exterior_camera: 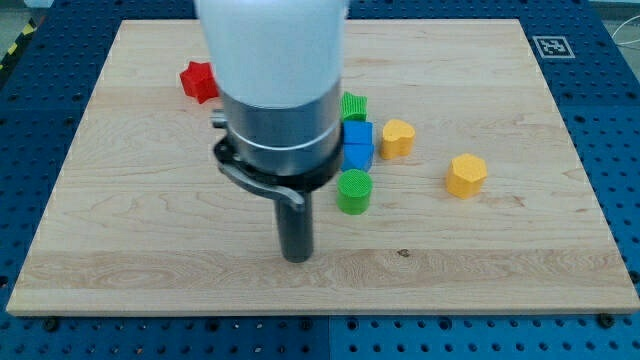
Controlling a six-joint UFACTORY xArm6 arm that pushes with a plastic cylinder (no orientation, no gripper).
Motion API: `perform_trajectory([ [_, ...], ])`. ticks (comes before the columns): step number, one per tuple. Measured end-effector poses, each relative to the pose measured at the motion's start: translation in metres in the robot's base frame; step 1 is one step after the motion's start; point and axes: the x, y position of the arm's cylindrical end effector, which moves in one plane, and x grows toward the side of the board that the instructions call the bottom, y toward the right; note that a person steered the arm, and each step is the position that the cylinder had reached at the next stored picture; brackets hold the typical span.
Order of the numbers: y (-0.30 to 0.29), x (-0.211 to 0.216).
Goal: Move the yellow hexagon up a bit
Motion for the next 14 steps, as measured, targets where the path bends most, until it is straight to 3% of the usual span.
perform_trajectory([
  [4, 0.100, -0.005],
  [6, 0.109, -0.029],
  [9, 0.142, -0.022],
  [14, 0.164, -0.079],
])
